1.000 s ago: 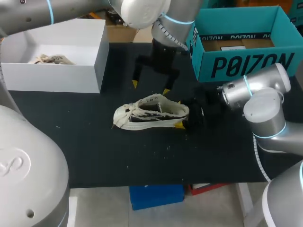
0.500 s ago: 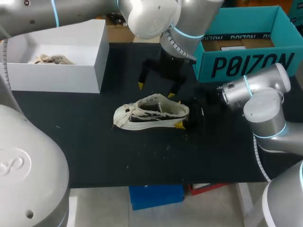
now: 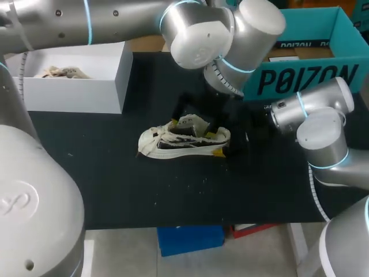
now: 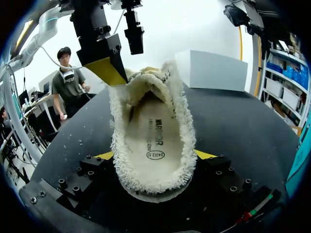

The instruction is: Take the shoe out of the shoebox, open the shoe tongue, remove and reinsert the insole, then place the shoe into the shoebox

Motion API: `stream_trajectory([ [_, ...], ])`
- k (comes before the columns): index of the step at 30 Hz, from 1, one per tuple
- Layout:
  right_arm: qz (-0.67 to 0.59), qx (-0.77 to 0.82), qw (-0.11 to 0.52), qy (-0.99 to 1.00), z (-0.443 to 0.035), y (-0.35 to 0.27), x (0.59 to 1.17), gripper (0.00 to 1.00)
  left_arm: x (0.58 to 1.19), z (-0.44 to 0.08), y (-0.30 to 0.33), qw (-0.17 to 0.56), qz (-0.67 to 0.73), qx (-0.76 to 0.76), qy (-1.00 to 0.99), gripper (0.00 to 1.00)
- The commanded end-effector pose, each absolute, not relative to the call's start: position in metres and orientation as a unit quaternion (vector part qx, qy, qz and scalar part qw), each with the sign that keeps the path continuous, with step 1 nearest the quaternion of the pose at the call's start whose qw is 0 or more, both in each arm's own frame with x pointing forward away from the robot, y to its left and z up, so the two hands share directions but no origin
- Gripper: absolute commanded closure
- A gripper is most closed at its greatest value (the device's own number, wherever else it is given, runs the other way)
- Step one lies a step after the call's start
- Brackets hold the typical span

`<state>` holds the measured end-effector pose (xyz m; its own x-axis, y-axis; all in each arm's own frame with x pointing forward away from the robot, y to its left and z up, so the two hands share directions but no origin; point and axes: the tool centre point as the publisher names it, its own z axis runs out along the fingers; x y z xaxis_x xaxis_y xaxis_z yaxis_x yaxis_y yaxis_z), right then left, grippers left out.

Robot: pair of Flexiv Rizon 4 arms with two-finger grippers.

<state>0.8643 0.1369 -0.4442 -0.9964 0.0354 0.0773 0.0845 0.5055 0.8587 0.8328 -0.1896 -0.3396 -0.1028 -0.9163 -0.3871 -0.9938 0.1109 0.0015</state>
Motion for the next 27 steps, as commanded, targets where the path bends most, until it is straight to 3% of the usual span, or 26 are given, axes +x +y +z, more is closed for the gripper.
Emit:
stream_trajectory([
  [1, -0.496, -0.035, 0.025, -0.867, -0.445, 0.137, 0.865, 1.00, 0.837, -0.351, -0.201, 0.161, 0.149, -0.653, 0.725, 0.00],
  [23, -0.496, -0.035, 0.025, -0.867, -0.445, 0.137, 0.865, 1.00, 0.844, -0.368, -0.178, 0.190, 0.183, -0.672, 0.692, 0.00],
  [25, -0.496, -0.035, 0.025, -0.867, -0.445, 0.137, 0.865, 1.00, 0.844, -0.368, -0.178, 0.191, 0.185, -0.671, 0.693, 0.08],
  [27, -0.496, -0.035, 0.025, -0.867, -0.445, 0.137, 0.865, 1.00, 0.845, -0.370, -0.179, 0.192, 0.187, -0.670, 0.692, 0.36],
])
